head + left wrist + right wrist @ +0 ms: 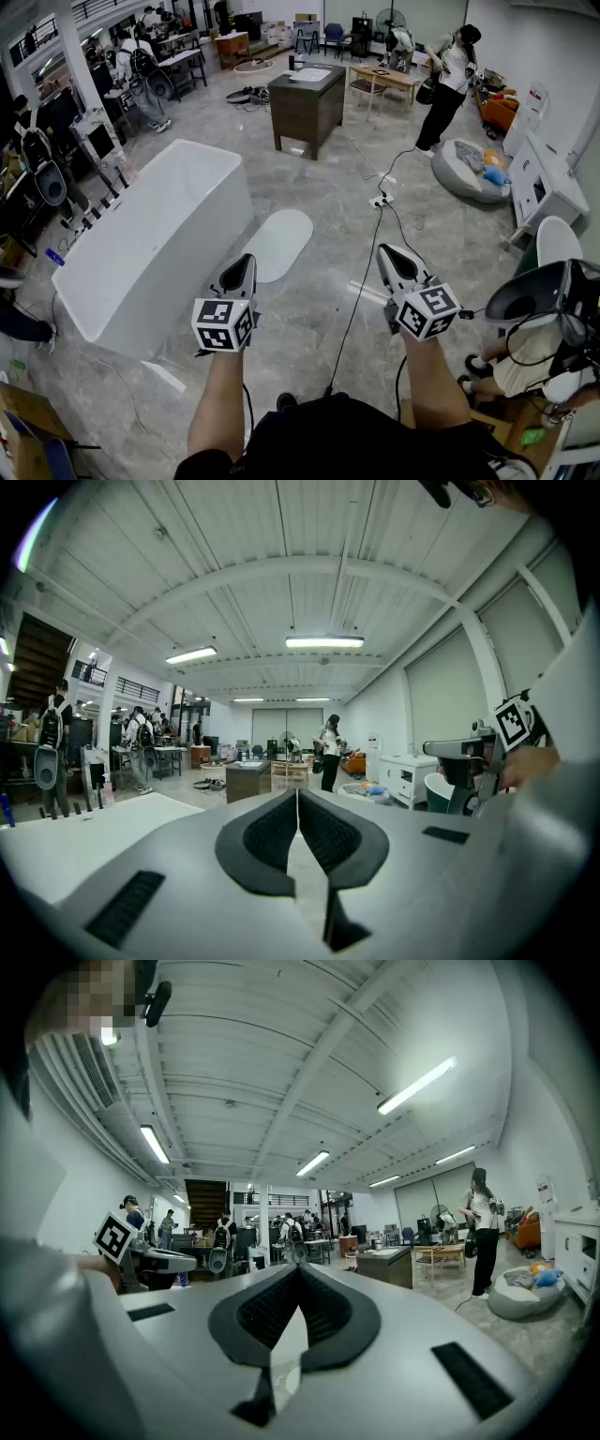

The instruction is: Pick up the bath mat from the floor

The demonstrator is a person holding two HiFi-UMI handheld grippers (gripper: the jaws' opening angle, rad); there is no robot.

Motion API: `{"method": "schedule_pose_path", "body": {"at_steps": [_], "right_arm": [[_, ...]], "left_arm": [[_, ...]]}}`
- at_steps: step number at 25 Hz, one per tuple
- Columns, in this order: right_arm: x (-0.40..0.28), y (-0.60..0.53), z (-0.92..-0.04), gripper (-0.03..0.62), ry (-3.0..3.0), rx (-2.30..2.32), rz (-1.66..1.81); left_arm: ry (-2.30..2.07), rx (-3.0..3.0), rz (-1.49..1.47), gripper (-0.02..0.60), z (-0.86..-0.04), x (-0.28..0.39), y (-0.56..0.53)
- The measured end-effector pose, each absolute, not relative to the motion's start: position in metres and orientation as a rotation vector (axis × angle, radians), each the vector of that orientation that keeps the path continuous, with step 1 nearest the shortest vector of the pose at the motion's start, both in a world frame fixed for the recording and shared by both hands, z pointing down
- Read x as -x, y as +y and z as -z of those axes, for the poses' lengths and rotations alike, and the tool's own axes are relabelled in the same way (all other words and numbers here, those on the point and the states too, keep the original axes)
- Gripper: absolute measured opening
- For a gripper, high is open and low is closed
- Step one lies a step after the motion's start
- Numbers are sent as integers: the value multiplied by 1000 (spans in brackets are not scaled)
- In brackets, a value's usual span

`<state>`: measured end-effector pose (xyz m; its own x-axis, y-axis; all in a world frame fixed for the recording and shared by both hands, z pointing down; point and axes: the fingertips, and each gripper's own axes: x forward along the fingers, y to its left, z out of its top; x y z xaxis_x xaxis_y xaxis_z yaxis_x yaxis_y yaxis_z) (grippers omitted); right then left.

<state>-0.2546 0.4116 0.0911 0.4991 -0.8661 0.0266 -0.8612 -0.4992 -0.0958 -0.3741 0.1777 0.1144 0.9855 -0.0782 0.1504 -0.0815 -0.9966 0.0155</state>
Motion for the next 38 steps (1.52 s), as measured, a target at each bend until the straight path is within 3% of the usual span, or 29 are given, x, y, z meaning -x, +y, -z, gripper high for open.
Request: {"method": "schedule_pose_path", "body": {"at_steps": [25,28,38], "right_arm": [[256,436,-92,25,1418,2637,138],[253,439,-95,91,1400,2635,159],[247,442,-103,232,1401,2616,210]], "left_arm": [[-85,-3087,-234,31,-114,379,188],[-75,-3082,-234,104,-114,377,188],[-52,-3074,-249,229,-118,368,194]]}}
